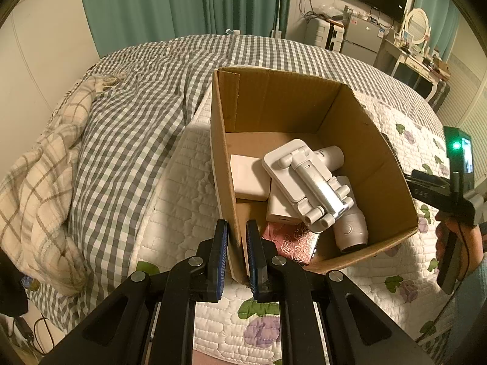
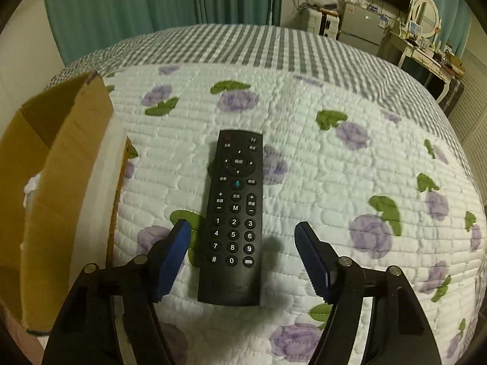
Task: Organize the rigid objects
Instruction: 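Grasp the black TV remote with the right tool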
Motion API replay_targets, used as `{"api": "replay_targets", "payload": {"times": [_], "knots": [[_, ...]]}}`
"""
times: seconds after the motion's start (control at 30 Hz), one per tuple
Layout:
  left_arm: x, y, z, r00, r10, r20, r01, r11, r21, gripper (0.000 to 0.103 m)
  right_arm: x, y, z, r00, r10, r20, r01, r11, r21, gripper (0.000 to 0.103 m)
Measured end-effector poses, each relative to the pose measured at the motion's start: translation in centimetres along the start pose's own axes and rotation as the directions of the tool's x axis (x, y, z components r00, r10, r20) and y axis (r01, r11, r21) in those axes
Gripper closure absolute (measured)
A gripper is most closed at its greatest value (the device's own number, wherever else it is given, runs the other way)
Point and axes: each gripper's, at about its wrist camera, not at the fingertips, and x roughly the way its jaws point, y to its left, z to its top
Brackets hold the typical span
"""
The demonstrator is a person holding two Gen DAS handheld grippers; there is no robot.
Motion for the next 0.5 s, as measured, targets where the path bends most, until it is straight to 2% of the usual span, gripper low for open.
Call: {"api": "replay_targets", "payload": {"times": [0.07,0.3,0.4,0.47,0.5], "knots": [[0.0,0.0,0.0,1.000,0.000,-0.001,0.000,1.000,0.000,0.091,0.7,0.1,0.1,1.000,0.005,-0.015,-0.005,1.000,0.004,0.041],[0.0,-0.1,0.0,1.000,0.001,0.000,-0.001,1.000,0.000,0.091,2.1,0.0,1.0,0.999,-0.001,-0.033,0.002,1.000,0.027,0.043],[0.0,-0.1,0.0,1.000,0.000,0.000,0.000,1.000,-0.001,0.091,2.4,-0.1,1.4,0.999,-0.007,-0.035,0.008,1.000,0.028,0.051],[0.0,-0.1,0.0,1.000,0.000,-0.001,0.000,1.000,-0.001,0.091,2.3,0.0,1.5,0.999,0.000,-0.032,0.001,1.000,0.025,0.061],[0.0,-0.1,0.0,1.000,0.001,-0.001,-0.001,1.000,0.000,0.091,2.3,0.0,1.4,1.000,-0.003,-0.029,0.004,1.000,0.022,0.061]]}}
